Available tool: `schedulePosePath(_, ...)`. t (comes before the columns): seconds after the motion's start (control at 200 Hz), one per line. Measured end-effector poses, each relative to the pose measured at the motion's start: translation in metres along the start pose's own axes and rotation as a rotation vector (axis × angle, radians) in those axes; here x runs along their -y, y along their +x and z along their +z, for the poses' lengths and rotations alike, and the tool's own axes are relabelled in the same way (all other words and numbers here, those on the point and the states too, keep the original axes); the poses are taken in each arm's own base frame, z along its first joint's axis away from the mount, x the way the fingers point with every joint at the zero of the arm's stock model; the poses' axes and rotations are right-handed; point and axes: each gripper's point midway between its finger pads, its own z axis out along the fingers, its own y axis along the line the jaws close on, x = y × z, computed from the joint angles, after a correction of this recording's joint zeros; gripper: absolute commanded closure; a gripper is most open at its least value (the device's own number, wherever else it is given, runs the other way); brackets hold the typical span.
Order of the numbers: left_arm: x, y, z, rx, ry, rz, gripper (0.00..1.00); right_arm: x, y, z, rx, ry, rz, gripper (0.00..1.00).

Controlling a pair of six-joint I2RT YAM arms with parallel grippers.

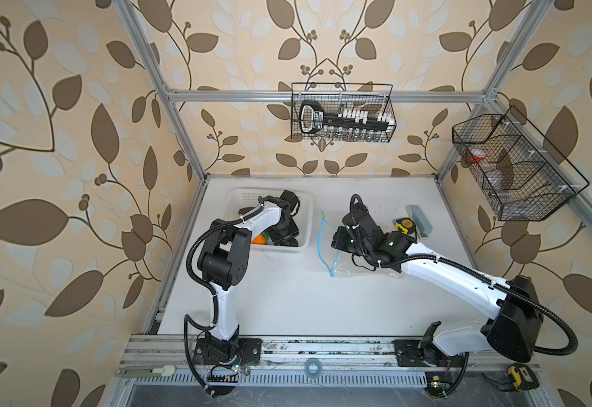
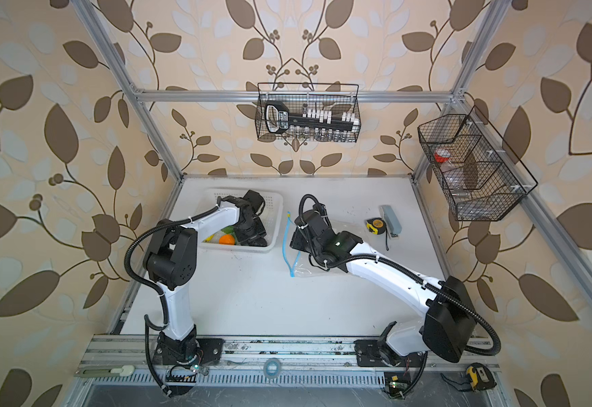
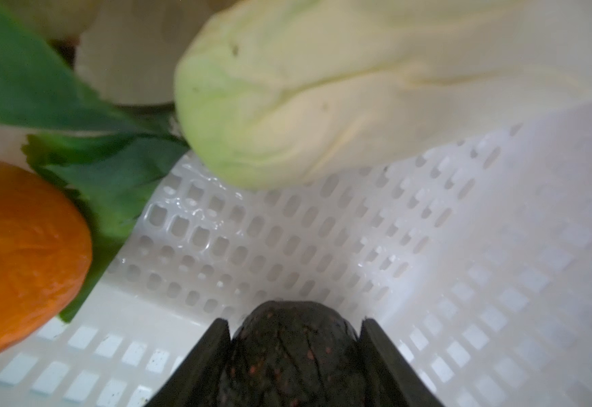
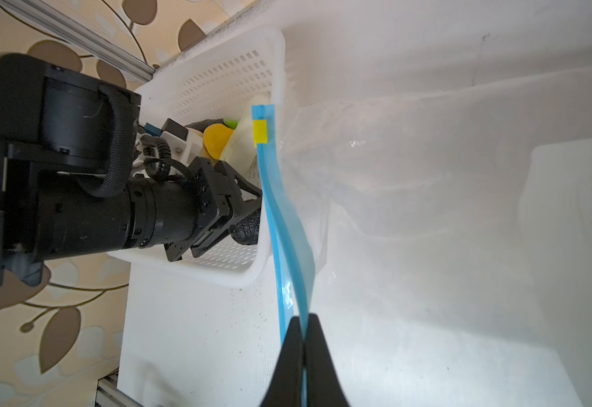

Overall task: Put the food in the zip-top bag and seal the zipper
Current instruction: 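Lower the left gripper into the basket and grasp the black avocado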

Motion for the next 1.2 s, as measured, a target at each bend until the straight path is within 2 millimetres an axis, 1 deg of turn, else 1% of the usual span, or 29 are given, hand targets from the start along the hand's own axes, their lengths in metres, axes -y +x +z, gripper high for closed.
schedulePosePath(0.315, -0.002, 0.0, -0.003, -0.001, -0.016, 0.002, 0.48, 0.002, 0.002, 0.001, -0.004, 0.005, -0.001, 1.0)
schedulePosePath(0.515, -0.003, -0.005, -0.012, 0.023, -0.025, 0.004, 0.48, 0.003, 0.003, 0.002, -0.005, 0.007, -0.001, 1.0)
schedulePosePath(0.845, -0.001, -0.013, -0.045, 0.092, 0.012, 0.002, 0.49, 0.007, 0.006, 0.004, -0.01, 0.011, -0.002, 1.0)
schedulePosePath(1.065, -0.005, -0.016, -0.061, 0.126, 0.014, 0.001, 0.49, 0.006, 0.007, 0.004, -0.01, 0.001, 0.003, 1.0)
schedulePosePath(1.2, -0.003, -0.018, -0.079, 0.156, 0.047, 0.0, 0.49, 0.006, 0.007, 0.004, -0.009, -0.001, 0.003, 1.0)
